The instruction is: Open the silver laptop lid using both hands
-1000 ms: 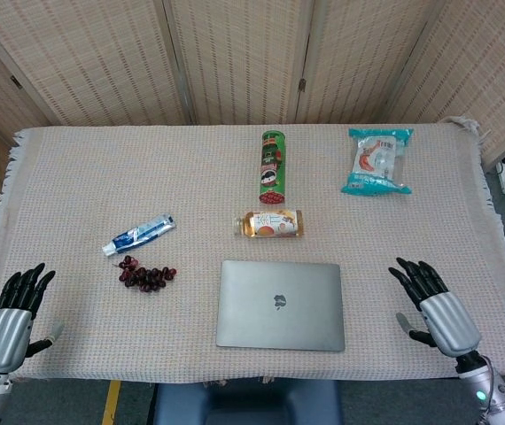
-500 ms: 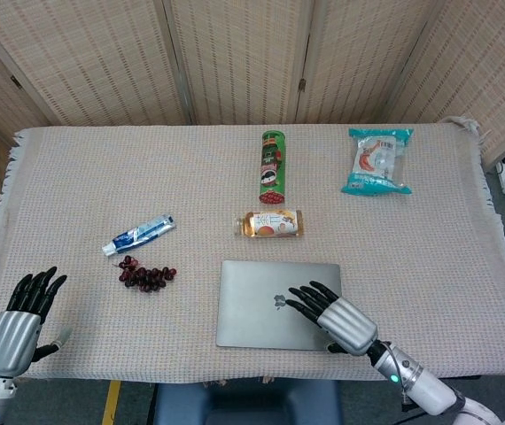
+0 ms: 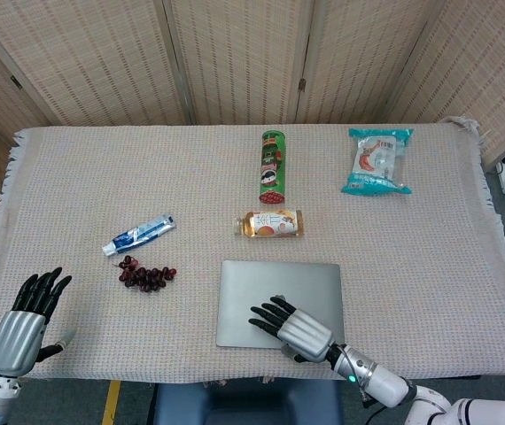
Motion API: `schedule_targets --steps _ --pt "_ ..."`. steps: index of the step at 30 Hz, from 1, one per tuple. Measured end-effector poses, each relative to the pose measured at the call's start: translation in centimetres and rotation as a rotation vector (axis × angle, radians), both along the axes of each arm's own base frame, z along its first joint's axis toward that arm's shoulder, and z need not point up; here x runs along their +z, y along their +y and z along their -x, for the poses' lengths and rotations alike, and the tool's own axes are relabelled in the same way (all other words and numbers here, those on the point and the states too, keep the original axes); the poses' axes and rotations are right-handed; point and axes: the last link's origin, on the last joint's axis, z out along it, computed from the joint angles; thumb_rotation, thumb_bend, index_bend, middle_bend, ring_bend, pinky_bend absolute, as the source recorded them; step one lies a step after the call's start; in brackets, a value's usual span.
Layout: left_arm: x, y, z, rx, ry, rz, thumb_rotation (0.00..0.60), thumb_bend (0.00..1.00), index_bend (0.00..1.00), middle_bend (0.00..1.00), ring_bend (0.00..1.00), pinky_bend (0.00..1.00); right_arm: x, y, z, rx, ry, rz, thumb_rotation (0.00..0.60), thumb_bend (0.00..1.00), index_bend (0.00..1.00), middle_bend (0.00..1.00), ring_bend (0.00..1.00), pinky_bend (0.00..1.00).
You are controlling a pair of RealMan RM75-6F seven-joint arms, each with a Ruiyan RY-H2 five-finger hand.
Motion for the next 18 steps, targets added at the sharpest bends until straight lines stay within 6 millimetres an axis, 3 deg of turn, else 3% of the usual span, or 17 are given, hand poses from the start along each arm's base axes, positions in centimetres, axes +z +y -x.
schedule_targets --steps 5,18 --pt "-0.1 0.0 0.2 0.007 -0.004 0.004 0.6 0.33 0.06 0.0 0.0 0.0 -1.0 0.1 0.1 0.021 0.01 0.009 0.6 0.35 0.0 0.0 0.0 0.0" --pt "-0.2 0.1 0.6 0.018 -0.013 0.006 0.6 0.33 0.06 0.0 0.0 0.0 -2.4 -0.5 -0.1 0.04 0.016 0.026 0.6 0.34 0.0 0.0 0.0 0.0"
